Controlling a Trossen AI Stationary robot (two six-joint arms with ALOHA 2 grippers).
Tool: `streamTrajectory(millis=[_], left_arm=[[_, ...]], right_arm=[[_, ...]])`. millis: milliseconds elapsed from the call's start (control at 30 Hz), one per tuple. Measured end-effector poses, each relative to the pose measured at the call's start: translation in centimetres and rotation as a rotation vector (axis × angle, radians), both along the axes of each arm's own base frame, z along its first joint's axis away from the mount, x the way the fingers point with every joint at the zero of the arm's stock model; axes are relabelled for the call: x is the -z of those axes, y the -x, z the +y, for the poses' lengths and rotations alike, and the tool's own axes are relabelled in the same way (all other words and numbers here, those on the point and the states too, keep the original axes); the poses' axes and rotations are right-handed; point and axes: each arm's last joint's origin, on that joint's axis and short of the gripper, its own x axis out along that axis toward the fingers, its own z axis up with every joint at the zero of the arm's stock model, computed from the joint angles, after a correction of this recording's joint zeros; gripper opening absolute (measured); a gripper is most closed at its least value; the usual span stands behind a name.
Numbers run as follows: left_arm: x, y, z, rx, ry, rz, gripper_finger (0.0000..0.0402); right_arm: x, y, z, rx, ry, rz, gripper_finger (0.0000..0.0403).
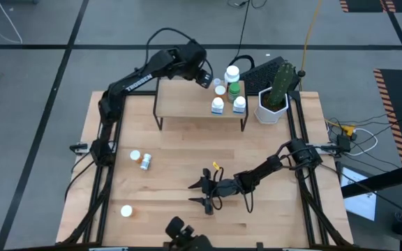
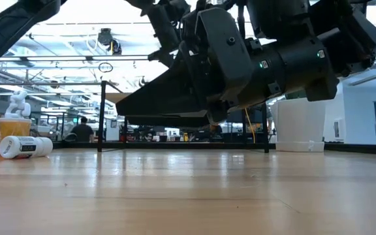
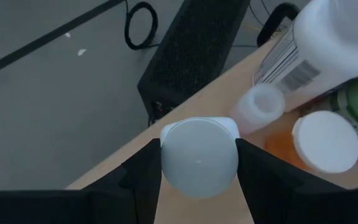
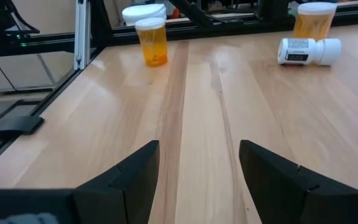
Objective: Pick and place medicine bottles onto shelf by color
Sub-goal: Put the top white blue pill bottle on the shelf
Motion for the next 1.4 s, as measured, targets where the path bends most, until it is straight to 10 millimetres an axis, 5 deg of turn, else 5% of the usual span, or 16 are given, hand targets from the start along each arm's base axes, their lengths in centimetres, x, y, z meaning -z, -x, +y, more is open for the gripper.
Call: streamTrajectory(millis=[633,1167,1400], left_arm=[[0.9,0.3,0.4,0.026,0.014,0.074,0.0189],[1.4,0.1,0.6,0.064,0.002,0.109,0.0265],[-0.6,0.7,-1.2,0.170,-0.058,0.132,0.0269]], right_arm=[[0.1,0.0,0.0,0.002,-0.005,0.007,0.0217],[0.1,0.0,0.0,0.001,-0.005,0.007,0.0217],[0.3,0.1,0.0,0.001,0.002,0.027,0.0217]])
